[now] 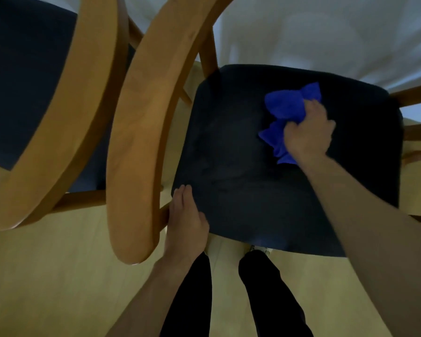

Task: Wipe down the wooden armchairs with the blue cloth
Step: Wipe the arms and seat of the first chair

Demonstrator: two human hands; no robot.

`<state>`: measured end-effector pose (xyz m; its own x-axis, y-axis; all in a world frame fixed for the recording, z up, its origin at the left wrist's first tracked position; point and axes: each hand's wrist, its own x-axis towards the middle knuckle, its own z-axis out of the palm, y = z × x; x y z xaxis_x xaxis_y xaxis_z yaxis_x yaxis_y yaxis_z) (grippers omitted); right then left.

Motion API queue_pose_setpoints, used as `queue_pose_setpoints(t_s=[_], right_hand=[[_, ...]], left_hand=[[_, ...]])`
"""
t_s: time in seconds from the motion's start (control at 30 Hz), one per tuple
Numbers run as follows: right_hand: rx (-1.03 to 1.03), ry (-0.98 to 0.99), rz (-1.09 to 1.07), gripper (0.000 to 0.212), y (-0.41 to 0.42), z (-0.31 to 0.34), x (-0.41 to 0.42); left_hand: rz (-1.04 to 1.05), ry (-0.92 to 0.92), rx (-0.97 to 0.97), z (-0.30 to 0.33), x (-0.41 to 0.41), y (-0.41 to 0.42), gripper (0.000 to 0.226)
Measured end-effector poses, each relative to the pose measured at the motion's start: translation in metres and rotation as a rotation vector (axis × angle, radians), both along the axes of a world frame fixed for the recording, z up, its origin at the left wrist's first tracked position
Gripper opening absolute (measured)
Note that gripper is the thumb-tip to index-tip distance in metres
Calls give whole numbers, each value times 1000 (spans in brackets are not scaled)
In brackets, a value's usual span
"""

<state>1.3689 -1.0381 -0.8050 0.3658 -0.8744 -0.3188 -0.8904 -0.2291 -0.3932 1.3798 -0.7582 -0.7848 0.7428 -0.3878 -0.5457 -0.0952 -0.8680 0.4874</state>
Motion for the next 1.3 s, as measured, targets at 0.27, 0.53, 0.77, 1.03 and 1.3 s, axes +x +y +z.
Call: queue_pose_setpoints(t_s=[0.27, 0.53, 0.77, 1.03, 1.3], right_hand=[[191, 18, 917, 63, 136, 7, 11], [23, -158, 612, 66, 37, 1, 67], [30, 40, 1300, 59, 69, -3, 55], [333, -36, 1422, 58, 79, 14, 39], [46, 47, 791, 40, 55, 1, 121]], left_hand=[[115, -37, -77, -6, 14, -6, 67], [324, 4, -156, -4, 14, -16, 68], [372, 242, -244, 18, 1, -2, 60], [107, 289, -142, 27, -20, 44, 68], [192, 251, -9, 10, -17, 44, 47]])
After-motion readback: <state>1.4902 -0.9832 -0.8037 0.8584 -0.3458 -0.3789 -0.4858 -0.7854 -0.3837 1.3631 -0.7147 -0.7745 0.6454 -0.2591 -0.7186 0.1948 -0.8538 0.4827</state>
